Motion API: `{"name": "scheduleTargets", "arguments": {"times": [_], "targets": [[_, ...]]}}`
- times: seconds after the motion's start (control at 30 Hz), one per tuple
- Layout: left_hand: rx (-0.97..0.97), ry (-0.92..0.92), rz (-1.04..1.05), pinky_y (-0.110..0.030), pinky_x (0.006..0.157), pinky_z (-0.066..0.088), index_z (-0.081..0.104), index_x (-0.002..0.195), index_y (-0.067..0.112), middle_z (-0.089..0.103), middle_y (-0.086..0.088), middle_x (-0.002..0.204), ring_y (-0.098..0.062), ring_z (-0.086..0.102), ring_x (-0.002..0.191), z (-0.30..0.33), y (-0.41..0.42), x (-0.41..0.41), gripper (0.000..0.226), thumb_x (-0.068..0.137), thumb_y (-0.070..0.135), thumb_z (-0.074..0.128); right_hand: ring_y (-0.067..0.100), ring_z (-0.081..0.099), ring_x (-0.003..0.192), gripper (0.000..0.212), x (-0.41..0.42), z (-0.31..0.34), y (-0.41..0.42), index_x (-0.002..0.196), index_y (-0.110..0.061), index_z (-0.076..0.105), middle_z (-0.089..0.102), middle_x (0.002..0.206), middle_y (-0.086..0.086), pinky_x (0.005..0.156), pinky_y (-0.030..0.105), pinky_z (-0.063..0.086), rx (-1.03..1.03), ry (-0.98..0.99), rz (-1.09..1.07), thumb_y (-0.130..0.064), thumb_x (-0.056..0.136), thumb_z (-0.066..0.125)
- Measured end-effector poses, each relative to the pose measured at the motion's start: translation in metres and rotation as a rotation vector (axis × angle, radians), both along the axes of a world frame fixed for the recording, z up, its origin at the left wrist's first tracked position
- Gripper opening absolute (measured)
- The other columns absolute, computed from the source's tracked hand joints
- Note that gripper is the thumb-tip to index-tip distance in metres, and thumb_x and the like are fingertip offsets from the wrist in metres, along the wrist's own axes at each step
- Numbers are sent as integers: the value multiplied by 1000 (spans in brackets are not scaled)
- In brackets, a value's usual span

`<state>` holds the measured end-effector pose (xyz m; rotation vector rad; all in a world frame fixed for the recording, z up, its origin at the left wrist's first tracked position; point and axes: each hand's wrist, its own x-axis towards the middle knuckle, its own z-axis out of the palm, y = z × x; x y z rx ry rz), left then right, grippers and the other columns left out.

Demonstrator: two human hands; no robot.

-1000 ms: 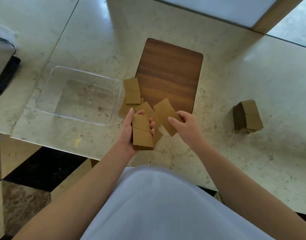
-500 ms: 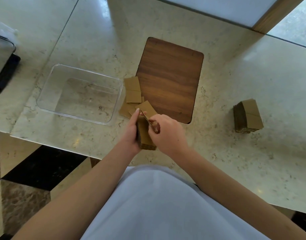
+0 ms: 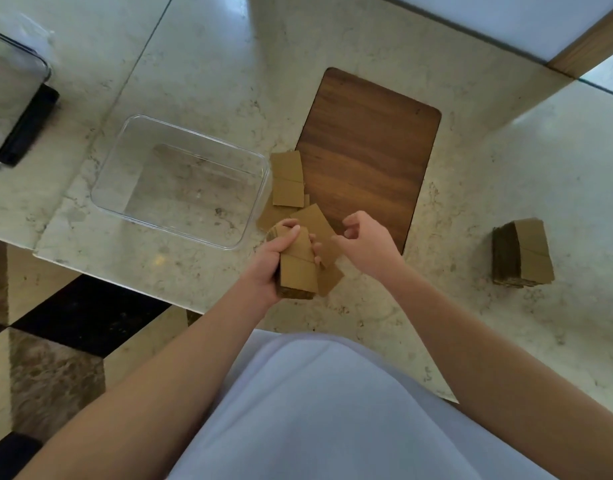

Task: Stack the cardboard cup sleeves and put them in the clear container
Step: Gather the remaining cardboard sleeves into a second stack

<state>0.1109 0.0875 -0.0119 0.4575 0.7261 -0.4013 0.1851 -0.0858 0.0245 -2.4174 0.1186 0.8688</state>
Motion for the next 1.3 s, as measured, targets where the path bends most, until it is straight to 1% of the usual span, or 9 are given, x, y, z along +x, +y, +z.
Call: {"name": "scheduleTargets", "arguments": {"times": [0.17,0.27,0.43,0.67,0.8,1.03,1.13,1.23,1.3], "targets": [[14,63,1,-40,69,63,63,110,15,71,-16,98,-28,72,80,-2,6,3,26,93,32,73,24,55,112,68,0,-35,16,131,-20,51,48,121,1,91,45,55,-178,13,110,-59,81,76],[31,114,-9,-38,67,62,61,127,11,67,-17,100,-28,71,79,-2,9,4,45,88,29,76,25,53,108,57,-4,-40,27,113,-21,52,44,108,-1,89,46,53,-213,-86,107,-57,78,79],[38,103,14,-42,68,60,63,119,18,68,-16,99,-29,70,82,-6,10,5,27,94,17,71,25,57,94,49,-4,-42,29,95,-24,45,55,98,-2,75,40,51,-177,-86,82,-49,76,83],[-21,101,54,-43,69,61,63,117,20,70,-17,96,-30,70,81,-4,3,8,28,91,17,74,12,65,82,18,-4,-33,14,101,-24,61,66,93,-9,57,19,48,192,69,-162,-28,92,76],[26,91,32,-41,68,60,66,112,21,70,-15,93,-29,70,77,1,-1,7,23,91,14,73,18,69,82,9,-12,-11,2,96,-19,71,75,90,-1,69,34,57,271,-5,-210,-19,93,63],[202,42,-45,-50,82,61,65,130,14,74,-16,104,-29,73,85,15,-19,0,62,77,38,85,7,60,55,17,-42,30,11,74,-25,62,64,62,-12,45,21,45,89,-191,63,-31,89,58],[224,-34,-99,-55,90,61,74,120,17,74,-15,118,-33,73,102,22,-28,-4,57,74,50,83,13,57,57,16,-54,36,18,78,-26,54,60,68,-6,48,25,40,-99,-273,211,-31,92,58],[186,-46,-109,-49,85,62,69,130,19,69,-16,120,-29,72,96,26,-31,-7,56,80,41,81,14,51,56,17,-61,43,21,80,-22,49,56,69,-3,47,27,35,-140,-326,282,-30,92,58],[160,-48,-110,-45,77,63,78,113,24,74,-12,110,-26,74,89,24,-29,-11,32,87,44,77,15,52,56,22,-66,48,21,78,-20,51,56,68,-3,47,28,33,-53,-337,325,-36,91,59]]}}
